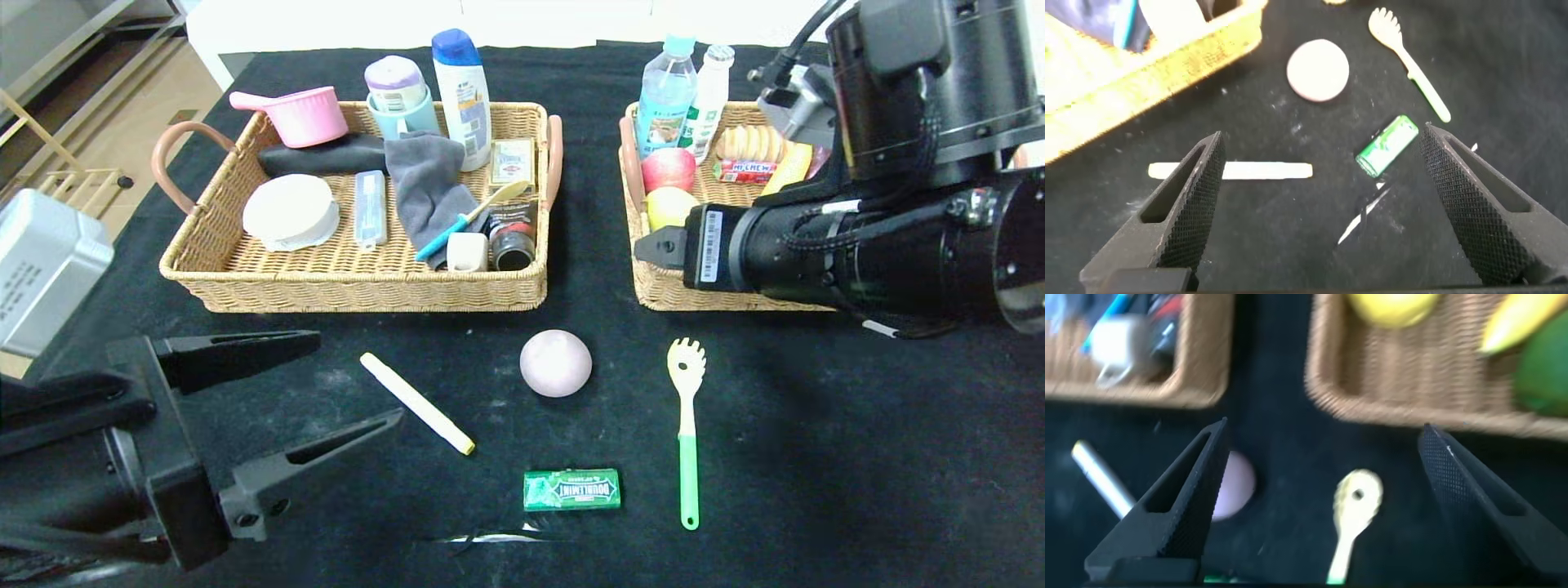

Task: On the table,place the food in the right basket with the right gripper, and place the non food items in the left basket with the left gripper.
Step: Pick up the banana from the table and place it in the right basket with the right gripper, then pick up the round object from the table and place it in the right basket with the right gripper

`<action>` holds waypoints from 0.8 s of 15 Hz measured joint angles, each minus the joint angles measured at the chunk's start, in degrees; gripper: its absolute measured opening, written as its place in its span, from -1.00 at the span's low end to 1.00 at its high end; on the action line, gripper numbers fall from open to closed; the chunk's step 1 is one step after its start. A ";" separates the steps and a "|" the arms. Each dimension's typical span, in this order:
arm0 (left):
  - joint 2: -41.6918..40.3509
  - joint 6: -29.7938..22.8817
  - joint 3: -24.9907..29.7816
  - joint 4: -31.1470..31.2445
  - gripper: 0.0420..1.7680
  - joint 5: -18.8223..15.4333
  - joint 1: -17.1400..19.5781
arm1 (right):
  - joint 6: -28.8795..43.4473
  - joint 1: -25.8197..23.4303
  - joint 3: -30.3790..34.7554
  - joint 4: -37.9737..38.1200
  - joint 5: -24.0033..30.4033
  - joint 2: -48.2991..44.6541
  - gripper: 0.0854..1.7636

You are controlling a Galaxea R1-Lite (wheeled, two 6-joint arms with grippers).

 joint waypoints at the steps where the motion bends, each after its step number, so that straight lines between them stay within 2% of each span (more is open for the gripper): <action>1: -0.49 -0.05 -0.30 0.00 0.94 0.00 0.16 | -0.09 2.04 0.54 0.02 -0.69 0.24 0.90; 8: -3.33 0.00 -2.02 0.22 0.94 1.00 1.10 | -0.22 10.61 1.66 -0.35 -5.52 5.62 0.92; 12: -4.29 0.28 -2.33 0.44 0.94 1.02 1.12 | -0.26 13.29 0.80 -2.40 -7.34 9.45 0.92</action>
